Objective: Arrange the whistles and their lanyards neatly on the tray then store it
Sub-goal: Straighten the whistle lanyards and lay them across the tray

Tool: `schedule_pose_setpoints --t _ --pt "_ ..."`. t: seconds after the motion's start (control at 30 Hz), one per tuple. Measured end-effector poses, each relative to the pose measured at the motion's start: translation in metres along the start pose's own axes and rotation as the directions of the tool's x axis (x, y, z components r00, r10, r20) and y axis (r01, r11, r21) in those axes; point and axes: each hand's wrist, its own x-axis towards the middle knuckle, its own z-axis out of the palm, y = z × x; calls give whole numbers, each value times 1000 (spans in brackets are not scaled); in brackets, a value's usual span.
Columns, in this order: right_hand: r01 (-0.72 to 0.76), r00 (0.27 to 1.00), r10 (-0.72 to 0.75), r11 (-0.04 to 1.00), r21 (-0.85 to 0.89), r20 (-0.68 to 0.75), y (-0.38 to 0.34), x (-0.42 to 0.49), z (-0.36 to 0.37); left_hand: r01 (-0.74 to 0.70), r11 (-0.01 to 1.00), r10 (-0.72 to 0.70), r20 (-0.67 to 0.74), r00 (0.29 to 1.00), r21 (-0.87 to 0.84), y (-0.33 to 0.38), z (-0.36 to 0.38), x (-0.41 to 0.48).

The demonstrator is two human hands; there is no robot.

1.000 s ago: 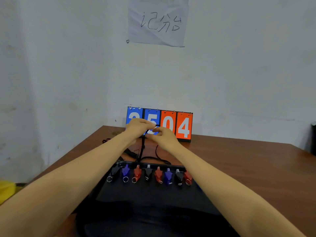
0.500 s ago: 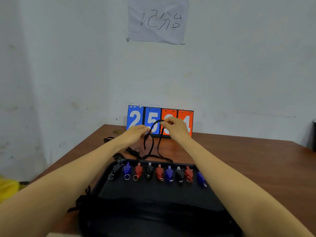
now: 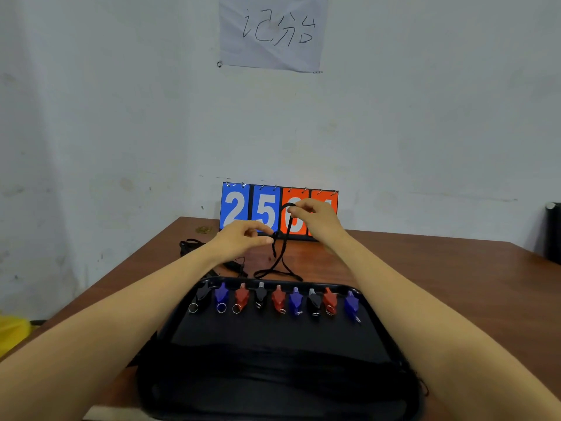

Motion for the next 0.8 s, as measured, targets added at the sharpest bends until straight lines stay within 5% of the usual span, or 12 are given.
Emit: schedule_pose_setpoints --t 0.33,0.43,0.53,0.67,0.8 --pt "12 997 -13 1000 25 76 -2 -8 -5 40 999 -40 -11 999 4 12 5 -1" --pt "-26 999 30 973 -229 12 3 -6 -2 92 990 -100 -68 993 -106 16 6 -1" --pt "-33 998 6 890 -455 -60 9 -12 2 248 885 -322 -134 937 -393 23 7 1" --pt "151 985 -173 911 -385 -23 1 -32 13 299 845 -403 -162 901 -444 33 4 0" --pt "108 989 -63 927 -358 135 -5 -45 28 284 862 -412 -255 875 -420 36 5 -1"
